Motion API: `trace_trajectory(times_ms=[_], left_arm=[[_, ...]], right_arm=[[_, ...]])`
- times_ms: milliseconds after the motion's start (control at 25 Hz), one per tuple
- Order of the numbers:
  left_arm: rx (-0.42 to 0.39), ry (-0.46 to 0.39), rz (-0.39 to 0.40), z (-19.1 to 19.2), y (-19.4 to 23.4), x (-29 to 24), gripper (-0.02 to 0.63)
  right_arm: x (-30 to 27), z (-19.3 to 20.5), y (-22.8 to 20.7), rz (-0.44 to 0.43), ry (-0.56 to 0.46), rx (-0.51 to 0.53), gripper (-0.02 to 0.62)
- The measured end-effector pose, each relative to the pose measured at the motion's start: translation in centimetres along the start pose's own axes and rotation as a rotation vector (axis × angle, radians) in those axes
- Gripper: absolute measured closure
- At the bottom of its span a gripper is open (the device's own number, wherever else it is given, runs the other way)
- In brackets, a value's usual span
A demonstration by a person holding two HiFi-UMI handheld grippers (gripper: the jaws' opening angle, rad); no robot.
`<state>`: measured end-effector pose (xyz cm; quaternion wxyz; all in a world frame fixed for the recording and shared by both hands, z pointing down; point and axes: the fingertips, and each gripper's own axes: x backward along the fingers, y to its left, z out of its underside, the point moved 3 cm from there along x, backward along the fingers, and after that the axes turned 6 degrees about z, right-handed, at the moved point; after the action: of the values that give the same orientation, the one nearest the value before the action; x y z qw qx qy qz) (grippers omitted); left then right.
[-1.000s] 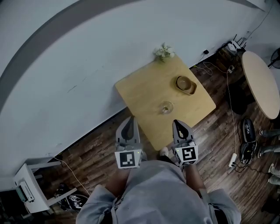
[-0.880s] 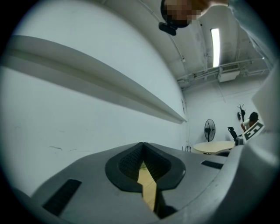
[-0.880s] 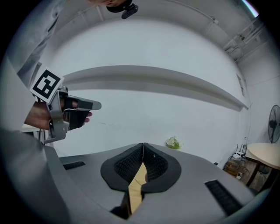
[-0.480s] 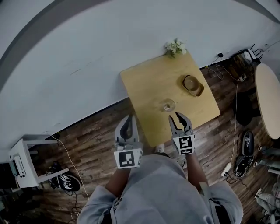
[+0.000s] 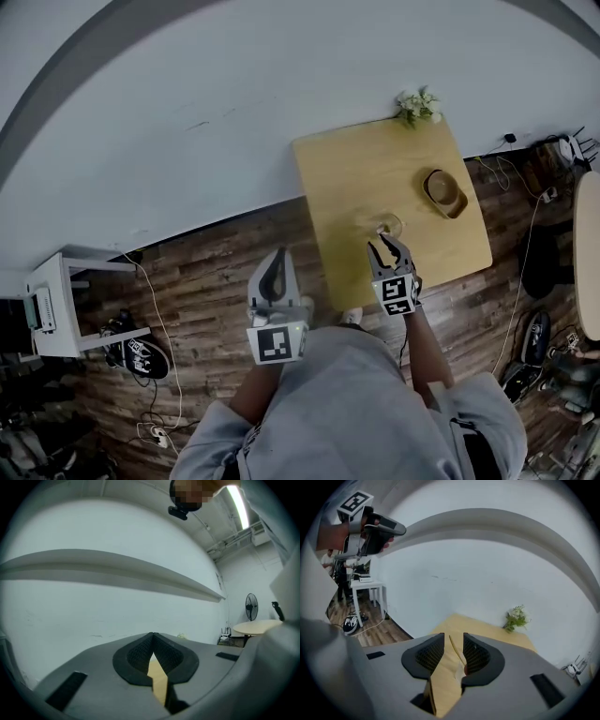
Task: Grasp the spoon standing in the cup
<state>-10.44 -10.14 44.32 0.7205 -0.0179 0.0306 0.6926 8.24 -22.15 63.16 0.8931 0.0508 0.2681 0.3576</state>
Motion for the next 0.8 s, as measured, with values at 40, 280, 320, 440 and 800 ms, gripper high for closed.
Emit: trace_trajectory(times_ms=[40, 280, 320, 440, 800], left_arm=[[-0.001, 0.007, -0.013, 0.2, 0.2, 0.3, 0.604], [-0.005, 0.027, -0.078, 1.0, 1.6, 1.6, 0.604], [-0.002, 0.023, -0.085, 1.0, 1.8, 1.7, 0.604], [0.008, 0.008, -0.099, 0.6, 2.3, 1.5, 0.604], [0.005, -0.019, -0.108, -0.2, 2.3, 1.1, 0.604]], right_arm=[[-0.3, 0.2, 0.2, -0.008, 0.006, 0.025, 0.480], [-1.8, 1.5, 0.7, -0.015, 0.039, 0.117, 0.479], [-2.0, 1.7, 0.7, -0.015, 0.047, 0.117, 0.479], [-2.7, 2.0, 0.5, -0.009, 0.059, 0.112, 0.480], [-3.0, 1.9, 0.0, 0.021, 0.050, 0.114, 0.577]])
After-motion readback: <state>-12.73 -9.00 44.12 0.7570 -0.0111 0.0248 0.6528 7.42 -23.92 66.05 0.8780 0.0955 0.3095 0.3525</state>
